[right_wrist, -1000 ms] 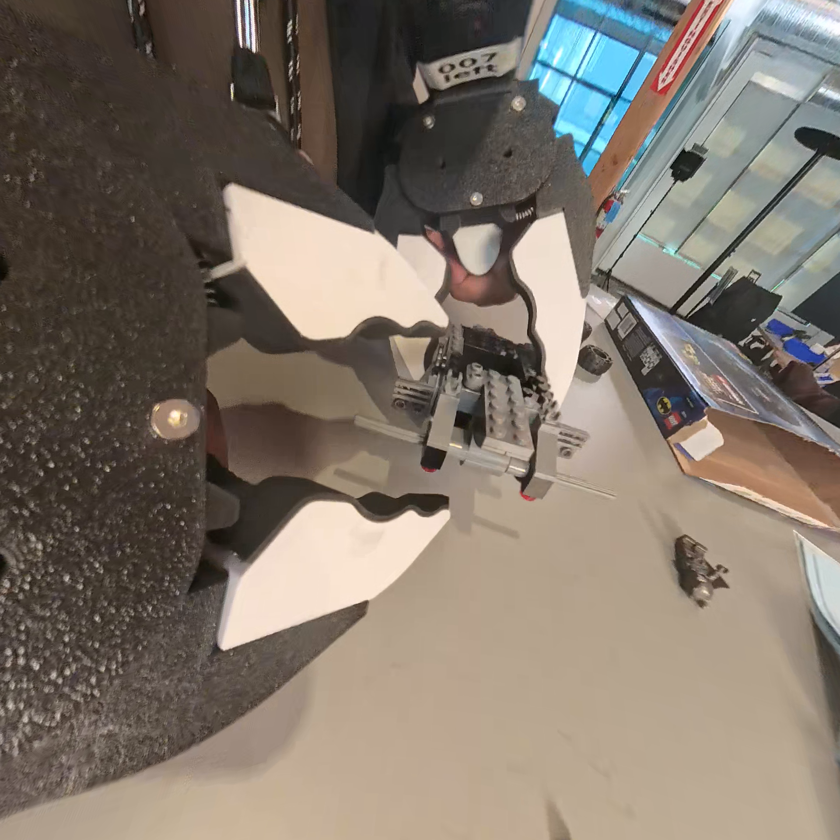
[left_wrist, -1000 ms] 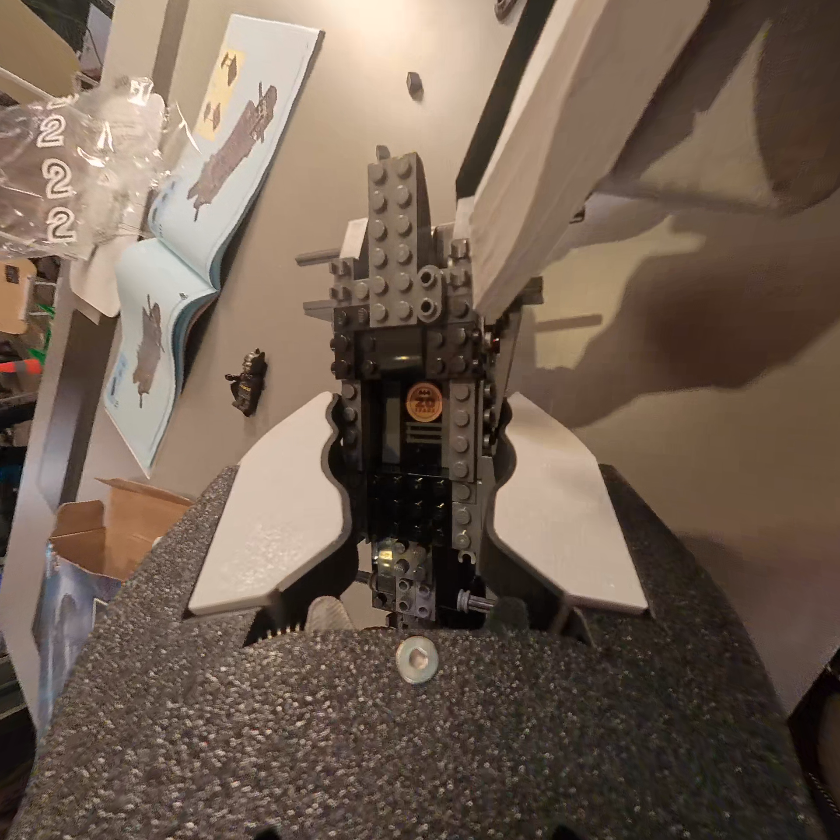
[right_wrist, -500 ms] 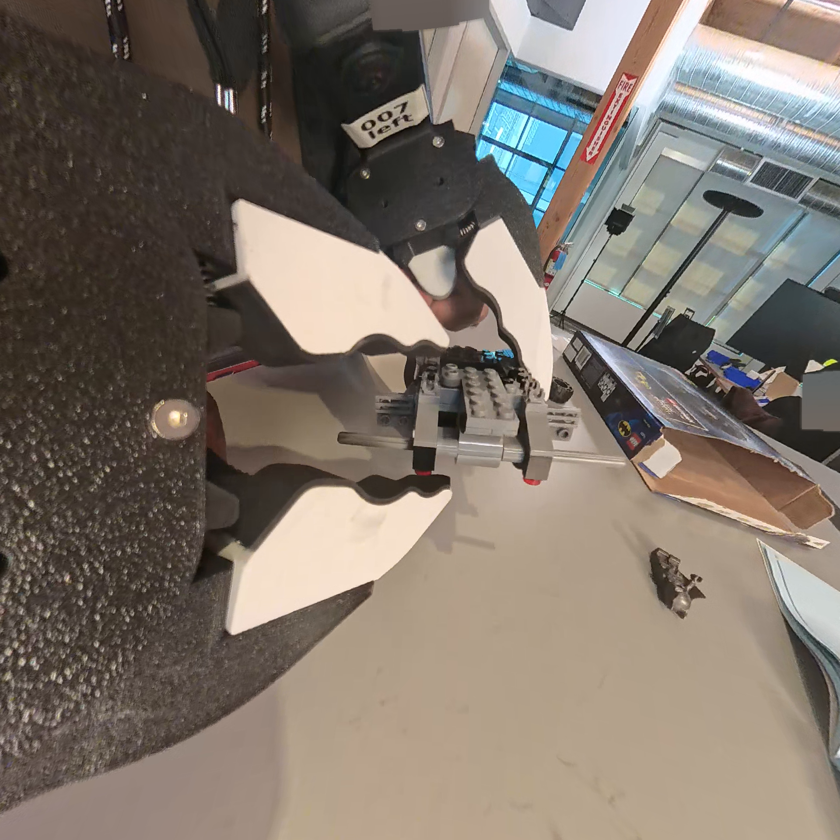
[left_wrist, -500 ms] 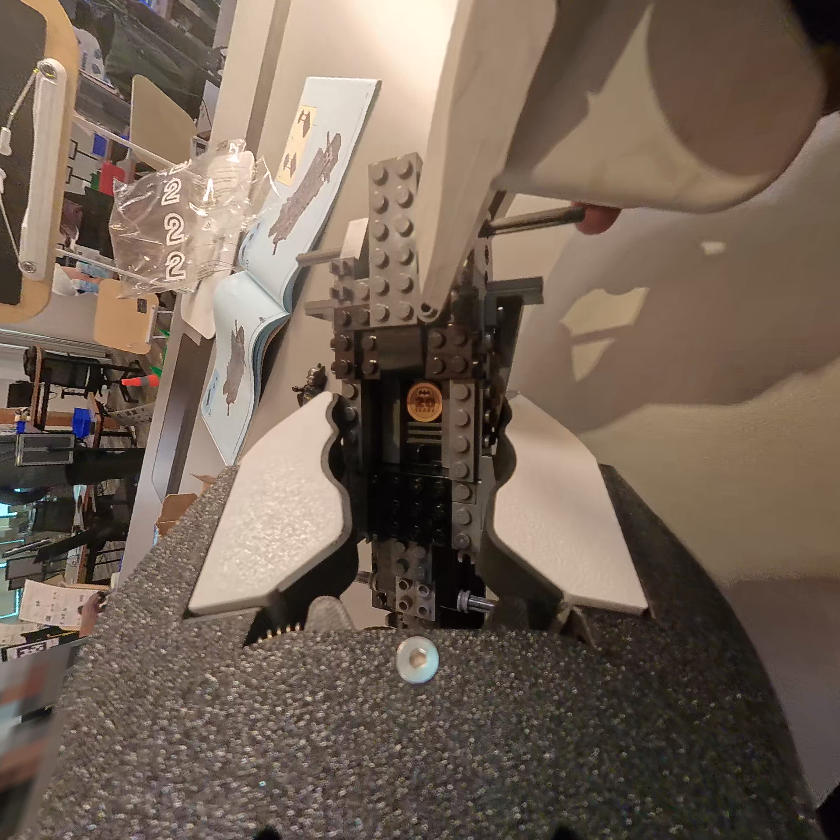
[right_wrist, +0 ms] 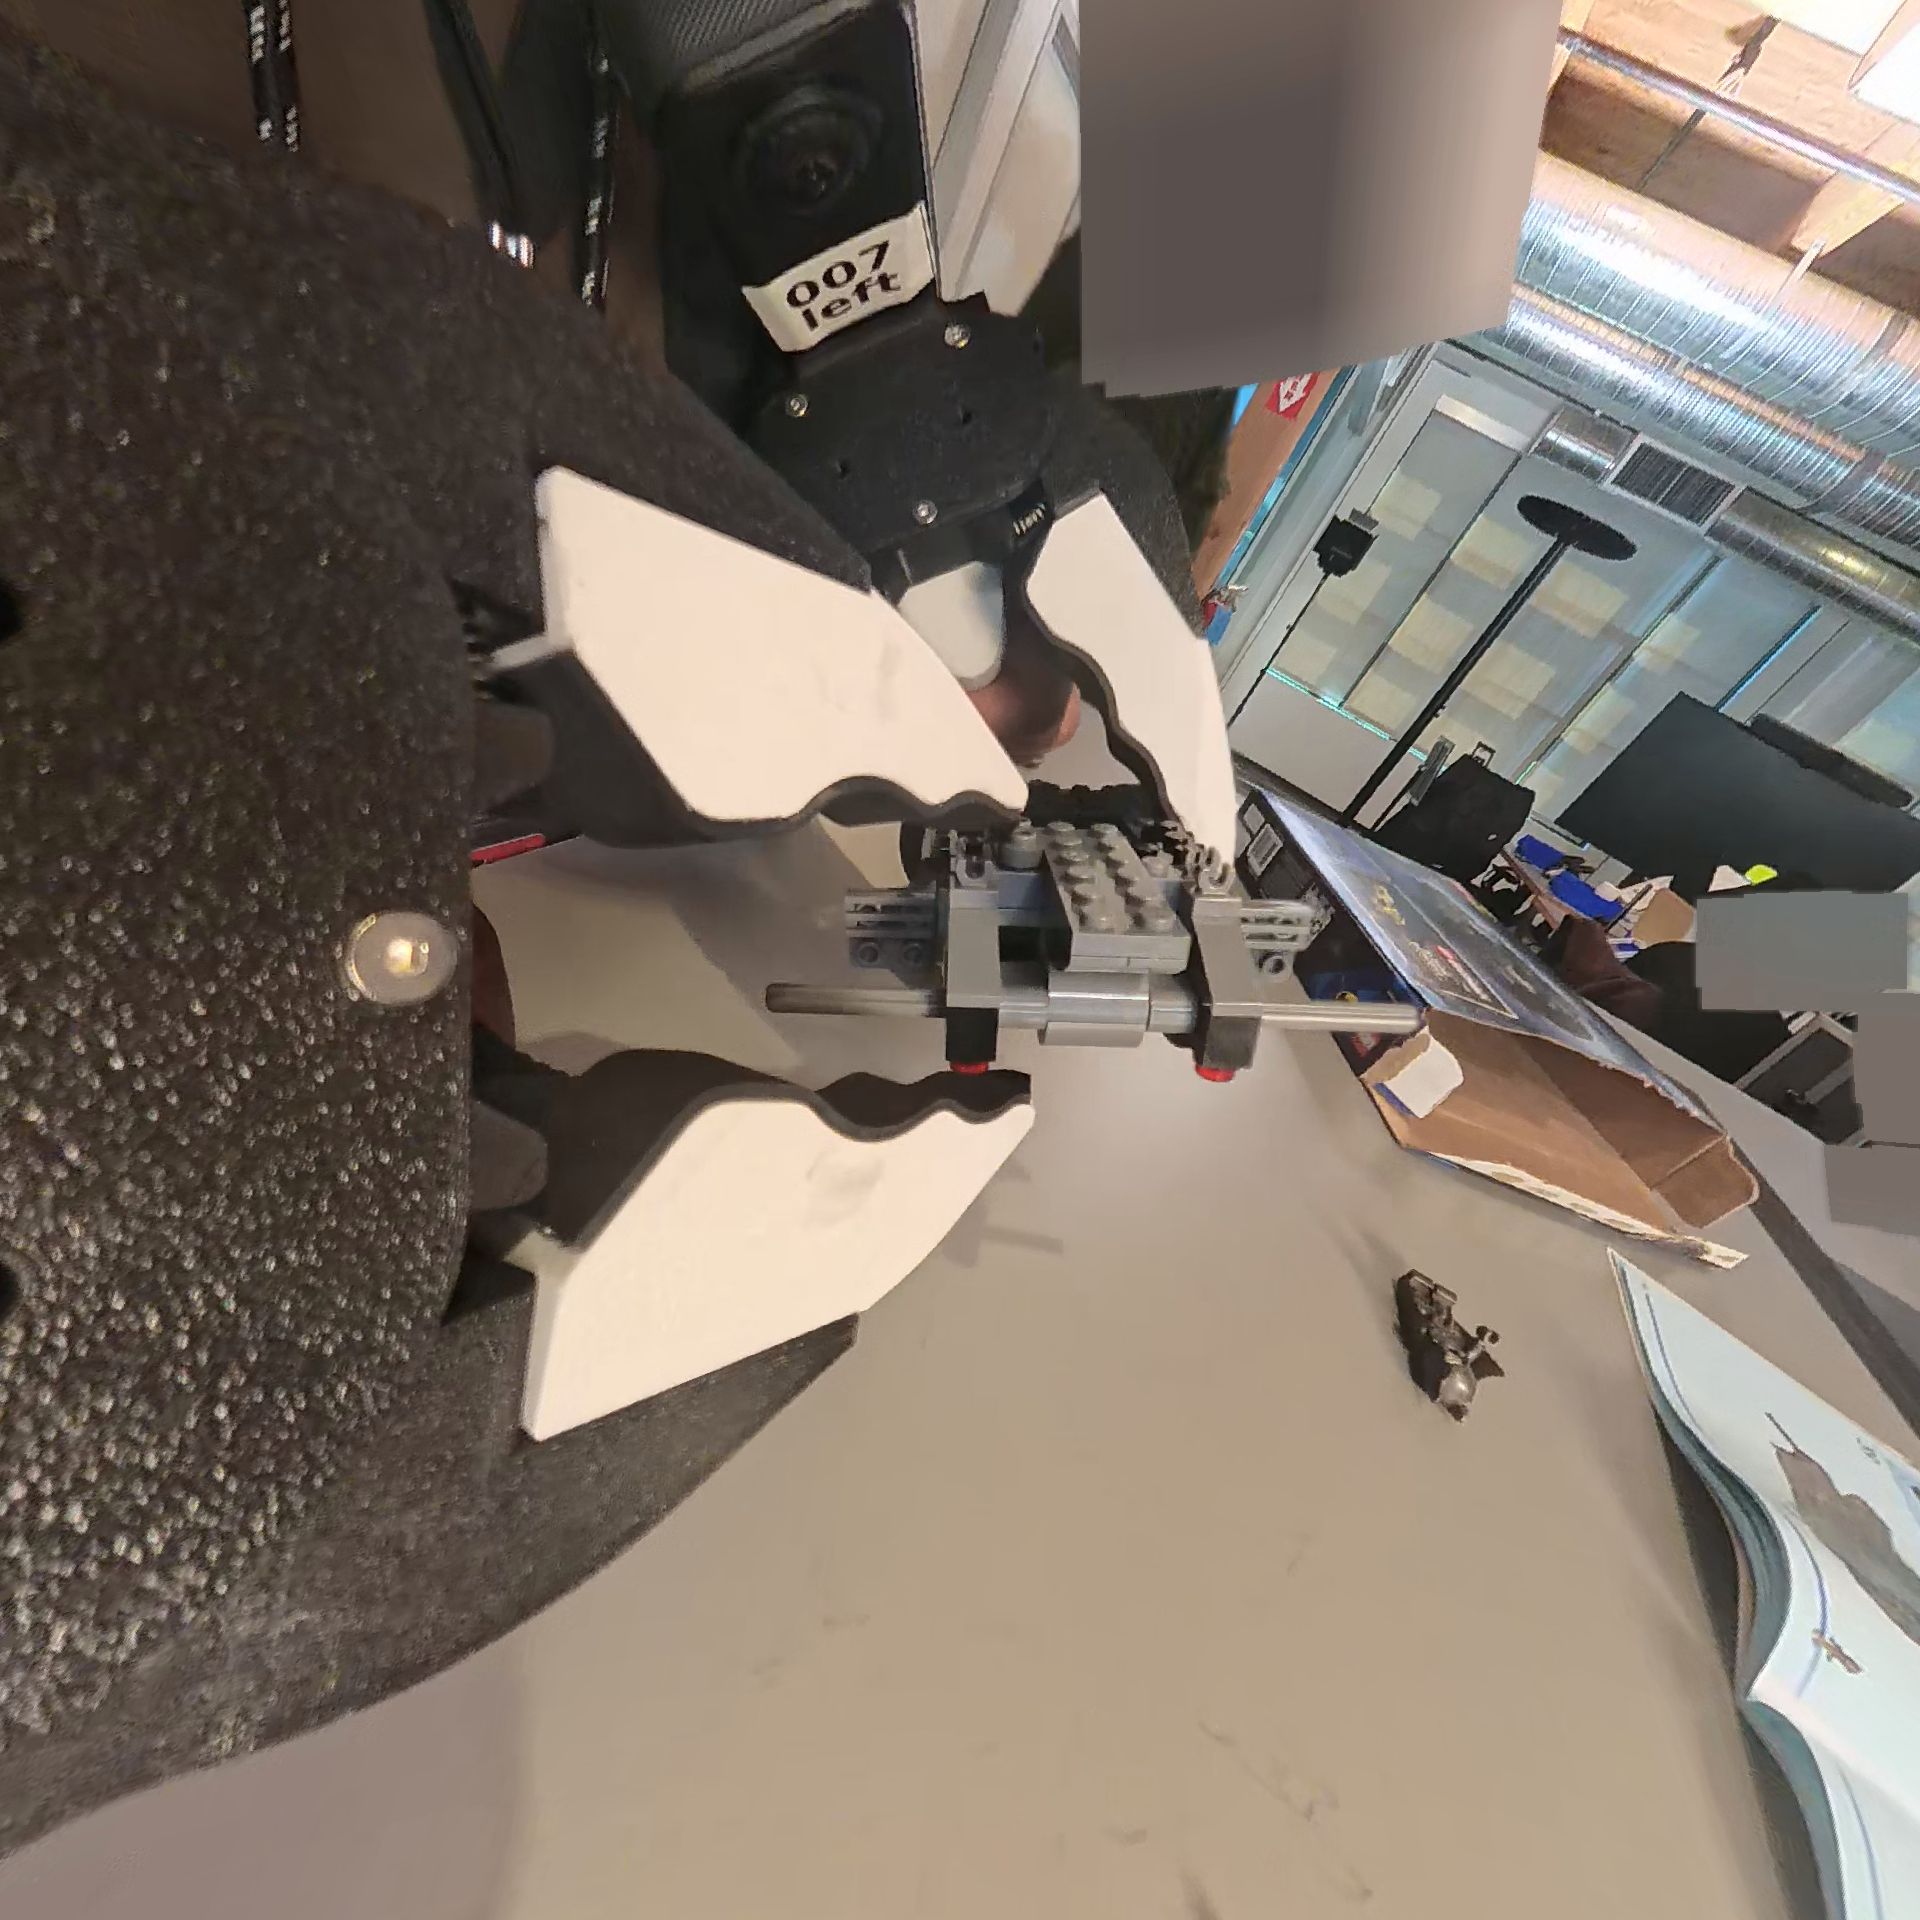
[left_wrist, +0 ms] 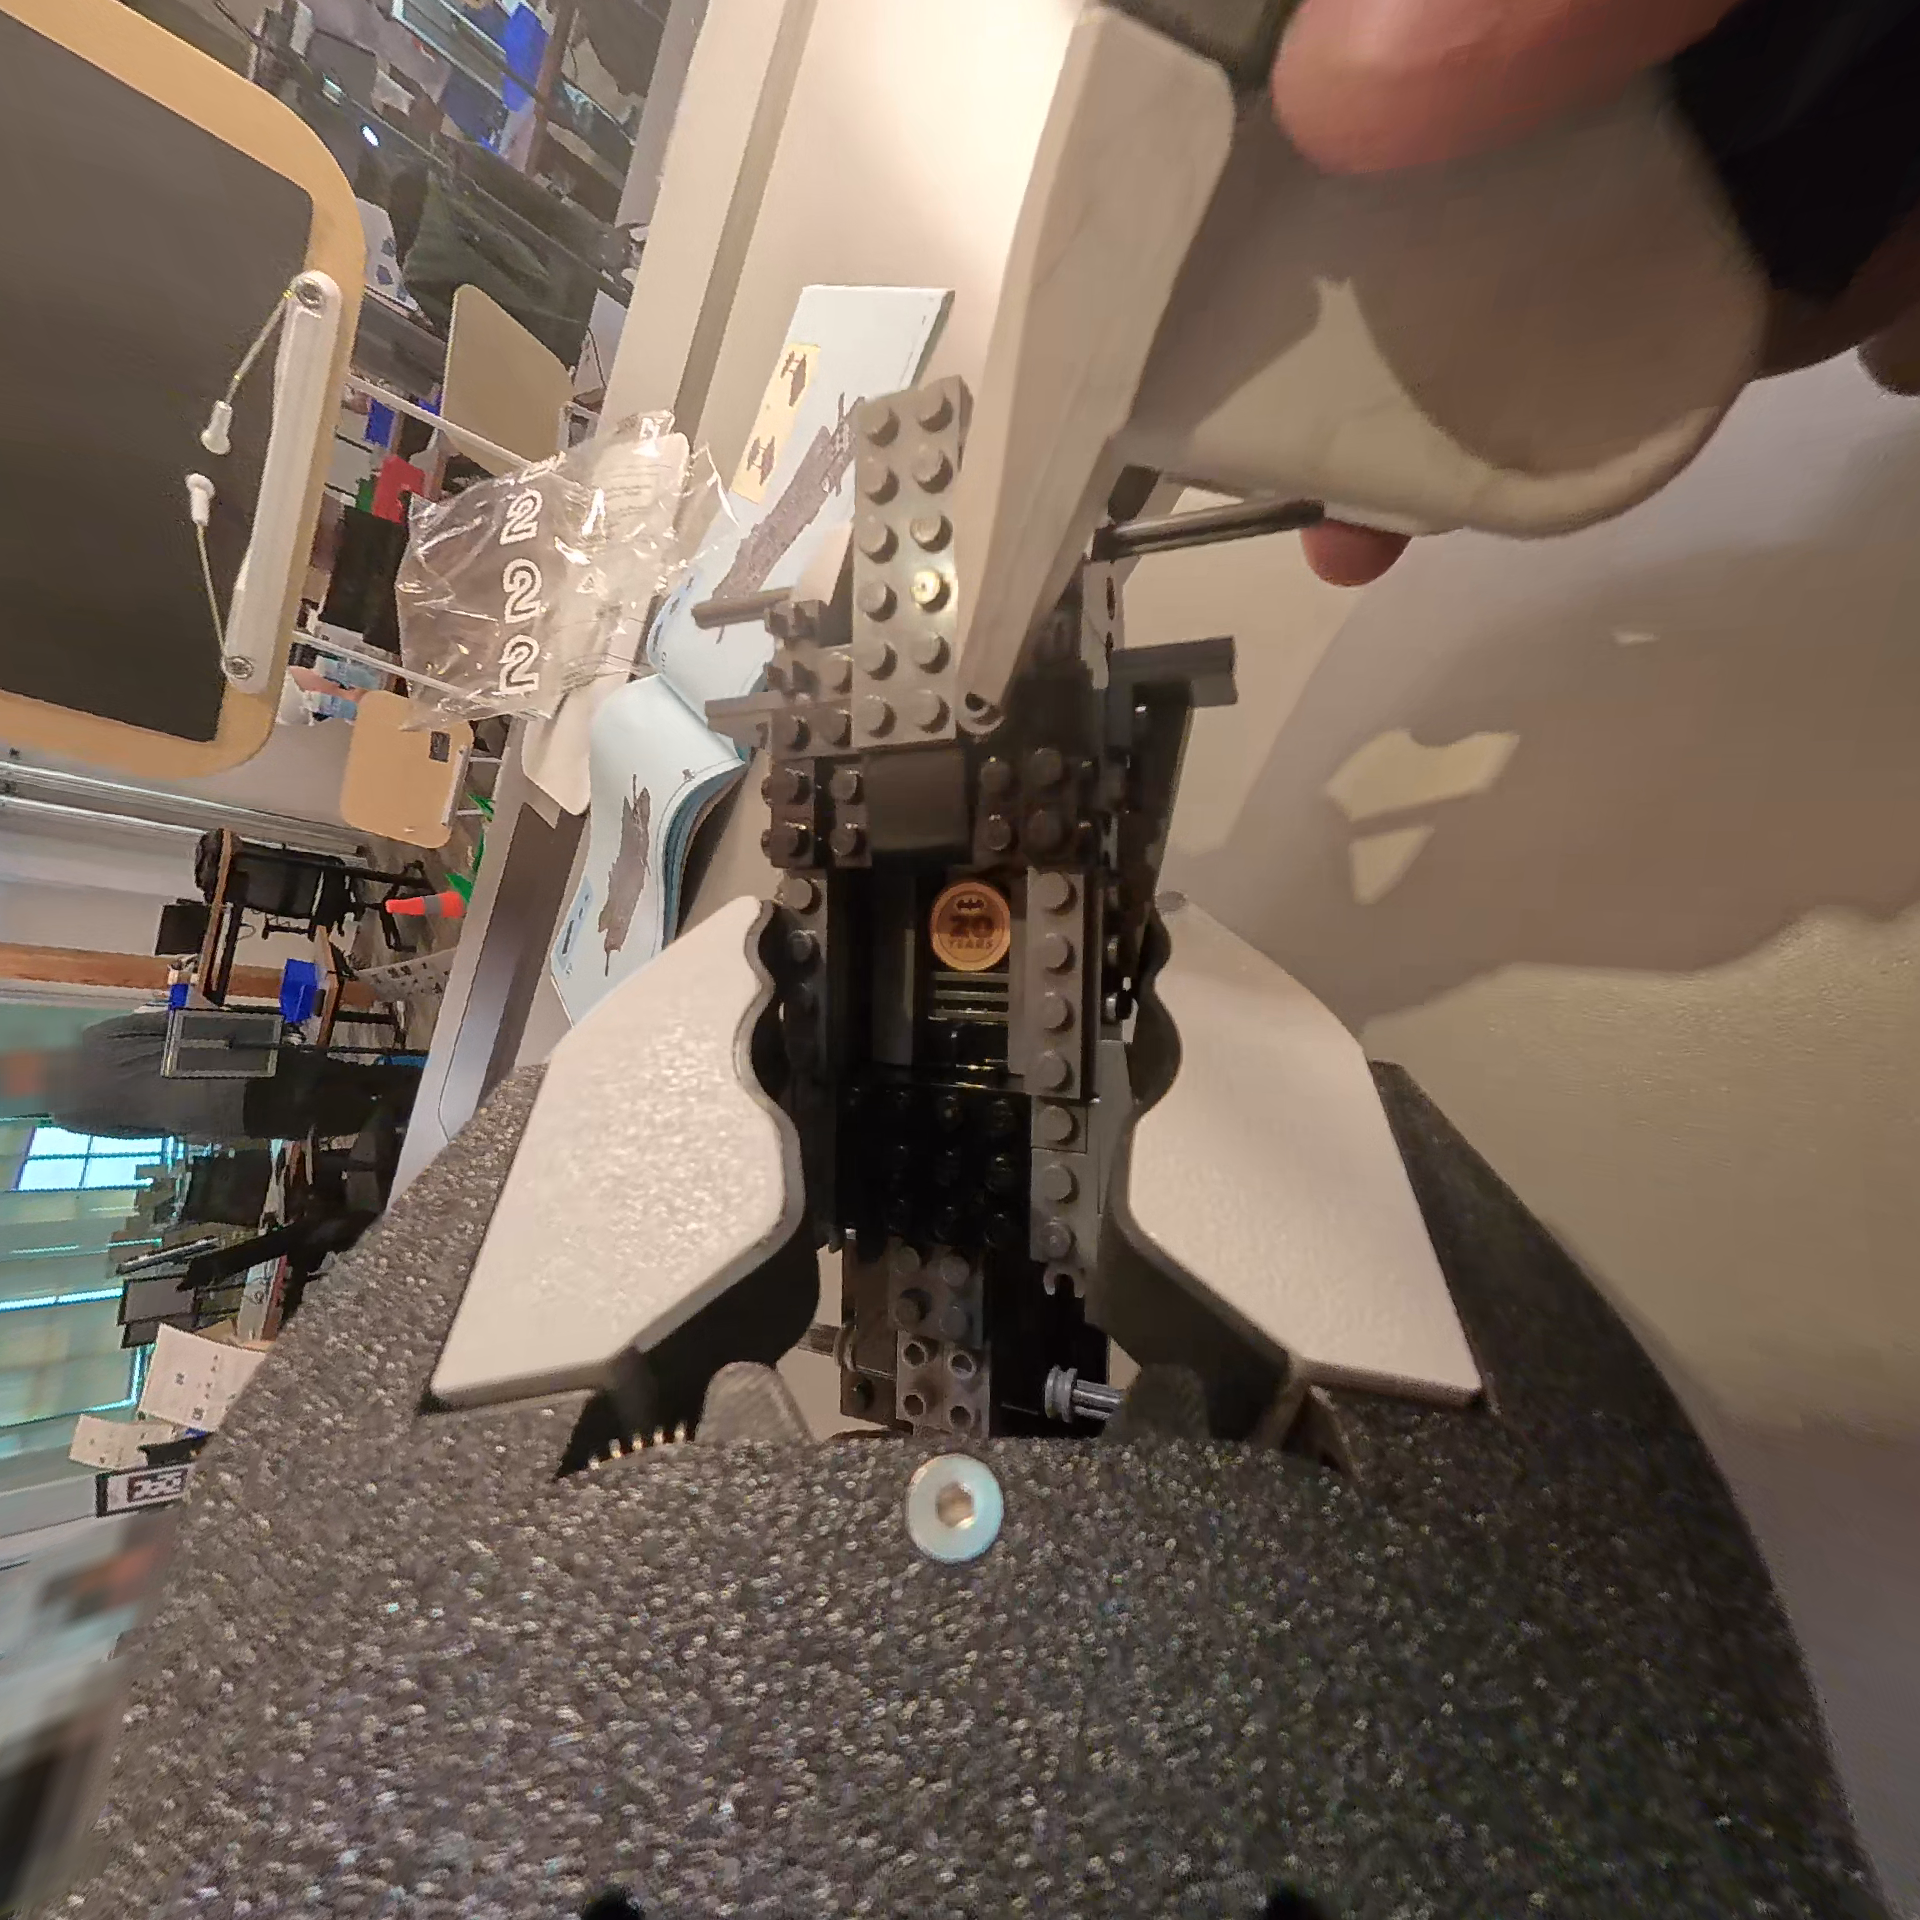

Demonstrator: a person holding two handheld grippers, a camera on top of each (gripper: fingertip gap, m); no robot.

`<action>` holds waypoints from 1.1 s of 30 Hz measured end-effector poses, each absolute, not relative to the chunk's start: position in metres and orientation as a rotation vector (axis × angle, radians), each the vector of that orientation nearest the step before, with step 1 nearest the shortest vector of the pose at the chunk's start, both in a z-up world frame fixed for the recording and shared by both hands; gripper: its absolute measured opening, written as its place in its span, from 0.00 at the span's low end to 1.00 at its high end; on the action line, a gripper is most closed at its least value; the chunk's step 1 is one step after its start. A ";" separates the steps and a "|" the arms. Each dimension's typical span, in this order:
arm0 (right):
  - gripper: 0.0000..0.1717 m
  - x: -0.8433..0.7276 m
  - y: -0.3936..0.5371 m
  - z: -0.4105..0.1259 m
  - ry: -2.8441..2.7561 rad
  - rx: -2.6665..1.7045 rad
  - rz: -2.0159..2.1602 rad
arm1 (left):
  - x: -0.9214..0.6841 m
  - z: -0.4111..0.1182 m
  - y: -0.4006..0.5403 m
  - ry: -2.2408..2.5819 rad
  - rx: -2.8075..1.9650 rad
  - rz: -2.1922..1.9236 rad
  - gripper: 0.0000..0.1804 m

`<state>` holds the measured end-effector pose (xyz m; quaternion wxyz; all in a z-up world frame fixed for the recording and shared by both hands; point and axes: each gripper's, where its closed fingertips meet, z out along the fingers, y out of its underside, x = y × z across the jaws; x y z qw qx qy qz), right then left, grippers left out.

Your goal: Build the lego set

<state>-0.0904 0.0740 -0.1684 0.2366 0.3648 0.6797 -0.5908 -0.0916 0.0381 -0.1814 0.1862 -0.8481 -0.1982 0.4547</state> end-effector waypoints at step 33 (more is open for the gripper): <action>0.23 -0.096 0.077 -0.164 1.804 1.063 -1.716 | -0.094 -0.187 0.044 -0.553 -2.312 1.259 0.34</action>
